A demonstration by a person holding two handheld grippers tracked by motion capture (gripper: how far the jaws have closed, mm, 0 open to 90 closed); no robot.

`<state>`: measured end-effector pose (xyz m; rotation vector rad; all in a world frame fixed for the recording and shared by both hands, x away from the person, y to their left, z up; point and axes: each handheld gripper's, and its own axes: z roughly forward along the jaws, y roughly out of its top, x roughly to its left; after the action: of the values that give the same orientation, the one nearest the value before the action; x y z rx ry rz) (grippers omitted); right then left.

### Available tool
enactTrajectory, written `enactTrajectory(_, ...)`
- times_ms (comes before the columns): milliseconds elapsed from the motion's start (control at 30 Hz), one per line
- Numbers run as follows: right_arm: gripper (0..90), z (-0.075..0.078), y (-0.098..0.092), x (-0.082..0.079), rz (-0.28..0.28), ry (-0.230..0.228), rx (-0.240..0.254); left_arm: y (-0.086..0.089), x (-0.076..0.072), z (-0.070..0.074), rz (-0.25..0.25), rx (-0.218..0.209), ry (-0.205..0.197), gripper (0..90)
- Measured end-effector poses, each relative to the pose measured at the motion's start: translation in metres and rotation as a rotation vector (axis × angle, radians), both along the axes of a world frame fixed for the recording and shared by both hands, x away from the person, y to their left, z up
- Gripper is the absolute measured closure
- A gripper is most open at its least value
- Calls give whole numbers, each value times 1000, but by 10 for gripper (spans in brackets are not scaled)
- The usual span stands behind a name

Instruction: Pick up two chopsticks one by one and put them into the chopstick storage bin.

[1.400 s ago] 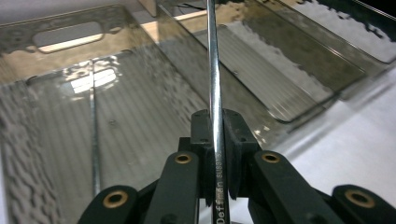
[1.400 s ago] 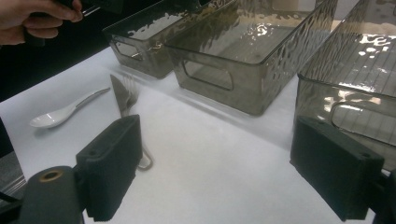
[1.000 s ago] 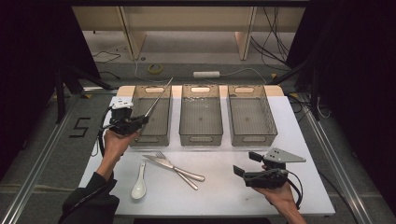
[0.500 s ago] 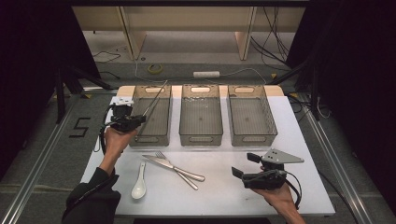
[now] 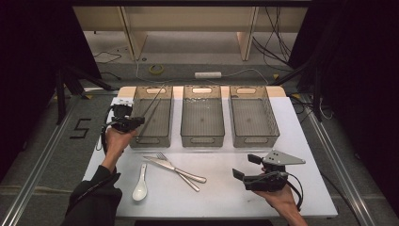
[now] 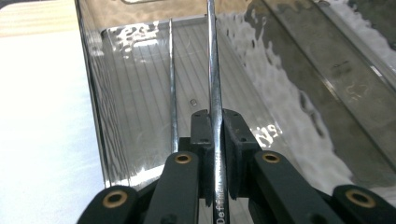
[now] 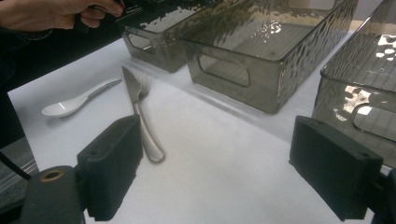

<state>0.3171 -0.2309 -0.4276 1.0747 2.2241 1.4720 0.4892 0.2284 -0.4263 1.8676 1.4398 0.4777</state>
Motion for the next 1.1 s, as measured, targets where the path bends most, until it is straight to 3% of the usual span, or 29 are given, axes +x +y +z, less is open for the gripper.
enactTrajectory(300, 185, 0, 1, 0, 8, 2, 0, -6, 5, -5, 9, 27, 21, 829)
enactTrajectory(500, 186, 0, 1, 0, 11, 4, 0, -2, 6, -9, 29, -1, 23, 816)
enactTrajectory(567, 186, 0, 1, 0, 12, 5, 0, 0, 7, -8, 23, -25, 36, 724)
enactTrajectory(733, 187, 1, 1, 0, 9, 3, 4, 0, 2, -3, 8, -52, 37, 629)
enactTrajectory(967, 187, 2, -1, -1, 1, -5, 4, 1, -14, 7, -6, -69, 65, 431)
enactTrajectory(1100, 187, 2, 0, -1, 1, -9, -2, -2, -23, 10, -36, -53, 98, 339)
